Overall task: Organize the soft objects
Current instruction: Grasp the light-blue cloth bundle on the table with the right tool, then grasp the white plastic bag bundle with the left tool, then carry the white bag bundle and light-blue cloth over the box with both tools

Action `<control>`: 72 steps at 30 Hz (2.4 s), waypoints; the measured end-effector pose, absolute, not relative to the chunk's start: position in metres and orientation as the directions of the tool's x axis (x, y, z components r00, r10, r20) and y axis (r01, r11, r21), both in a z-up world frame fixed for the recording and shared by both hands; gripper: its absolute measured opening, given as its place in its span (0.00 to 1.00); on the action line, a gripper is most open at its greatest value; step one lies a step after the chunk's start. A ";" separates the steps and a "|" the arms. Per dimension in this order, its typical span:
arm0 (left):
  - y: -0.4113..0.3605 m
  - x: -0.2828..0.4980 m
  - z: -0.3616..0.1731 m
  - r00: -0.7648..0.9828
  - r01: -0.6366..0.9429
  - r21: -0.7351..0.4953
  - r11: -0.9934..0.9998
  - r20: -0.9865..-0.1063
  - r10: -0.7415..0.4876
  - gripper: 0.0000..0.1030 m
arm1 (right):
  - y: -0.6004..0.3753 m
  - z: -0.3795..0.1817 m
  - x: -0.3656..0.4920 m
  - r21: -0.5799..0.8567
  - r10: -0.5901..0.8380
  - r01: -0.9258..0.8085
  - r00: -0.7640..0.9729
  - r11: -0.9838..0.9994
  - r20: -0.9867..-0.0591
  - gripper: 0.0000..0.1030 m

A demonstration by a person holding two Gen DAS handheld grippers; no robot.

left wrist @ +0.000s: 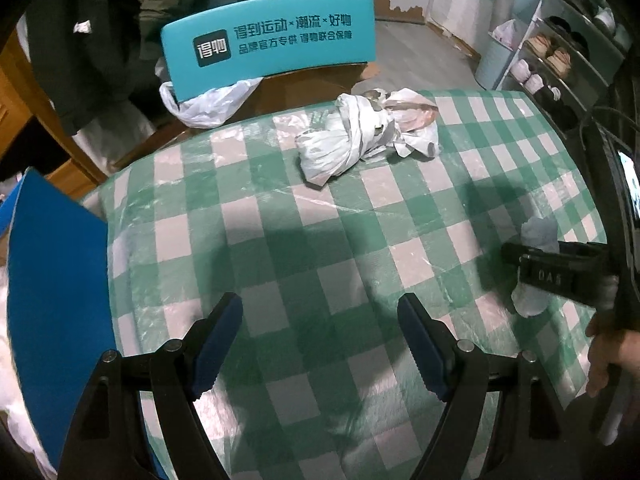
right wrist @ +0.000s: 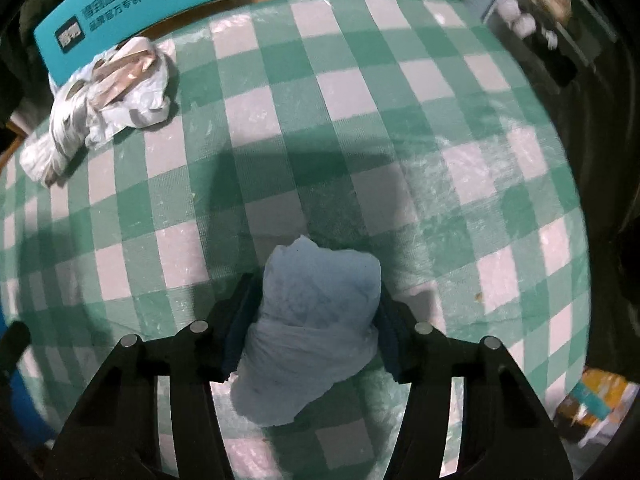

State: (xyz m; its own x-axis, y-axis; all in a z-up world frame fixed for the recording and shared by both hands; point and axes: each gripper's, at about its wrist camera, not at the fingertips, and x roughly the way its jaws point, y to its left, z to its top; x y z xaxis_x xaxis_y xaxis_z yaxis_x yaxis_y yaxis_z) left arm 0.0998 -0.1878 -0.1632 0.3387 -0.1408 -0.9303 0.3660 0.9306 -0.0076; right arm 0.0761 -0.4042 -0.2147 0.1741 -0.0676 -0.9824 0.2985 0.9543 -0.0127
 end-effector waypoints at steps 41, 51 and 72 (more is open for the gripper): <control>-0.294 0.205 -0.202 0.350 0.577 0.116 0.809 -0.930 -0.116 0.80 | -0.420 -0.156 0.158 0.104 0.039 0.187 0.321 0.977 -0.946 0.43; -0.288 0.198 -0.199 0.347 0.550 0.079 0.831 -0.927 -0.142 0.49 | -0.418 -0.160 0.152 0.108 0.044 0.186 0.320 0.977 -0.946 0.43; -0.242 0.152 -0.140 0.411 0.445 0.025 0.895 -0.894 -0.179 0.42 | -0.392 -0.123 0.115 0.108 0.056 0.116 0.386 0.987 -0.921 0.43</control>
